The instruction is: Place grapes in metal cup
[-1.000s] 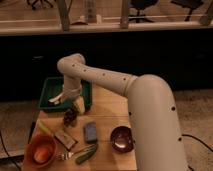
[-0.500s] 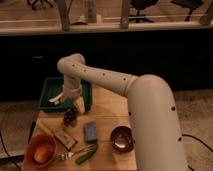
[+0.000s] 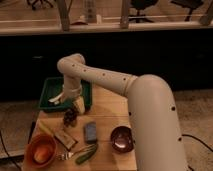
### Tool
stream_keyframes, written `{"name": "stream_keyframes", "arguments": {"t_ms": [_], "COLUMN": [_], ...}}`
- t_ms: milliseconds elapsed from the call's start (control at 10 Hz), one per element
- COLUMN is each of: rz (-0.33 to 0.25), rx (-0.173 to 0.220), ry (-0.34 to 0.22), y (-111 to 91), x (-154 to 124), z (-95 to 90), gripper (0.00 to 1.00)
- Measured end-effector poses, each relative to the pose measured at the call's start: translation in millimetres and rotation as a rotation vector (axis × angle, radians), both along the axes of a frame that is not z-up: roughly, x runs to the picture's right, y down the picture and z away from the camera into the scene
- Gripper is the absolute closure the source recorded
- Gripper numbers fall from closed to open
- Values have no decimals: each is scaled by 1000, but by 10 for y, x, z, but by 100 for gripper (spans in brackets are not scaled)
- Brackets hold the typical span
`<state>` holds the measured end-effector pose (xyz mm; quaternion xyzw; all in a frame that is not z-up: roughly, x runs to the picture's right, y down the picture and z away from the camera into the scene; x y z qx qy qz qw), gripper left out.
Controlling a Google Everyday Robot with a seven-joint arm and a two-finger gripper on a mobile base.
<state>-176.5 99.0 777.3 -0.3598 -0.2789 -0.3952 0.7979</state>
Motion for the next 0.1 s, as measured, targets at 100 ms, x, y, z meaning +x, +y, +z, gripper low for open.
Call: {"name": "stream_keyframes", "arguments": {"t_ms": [100], "rz": [0], "rx": [0], "ry": [0], "y": [0], "x": [0], "z": [0], "gripper": [20]}}
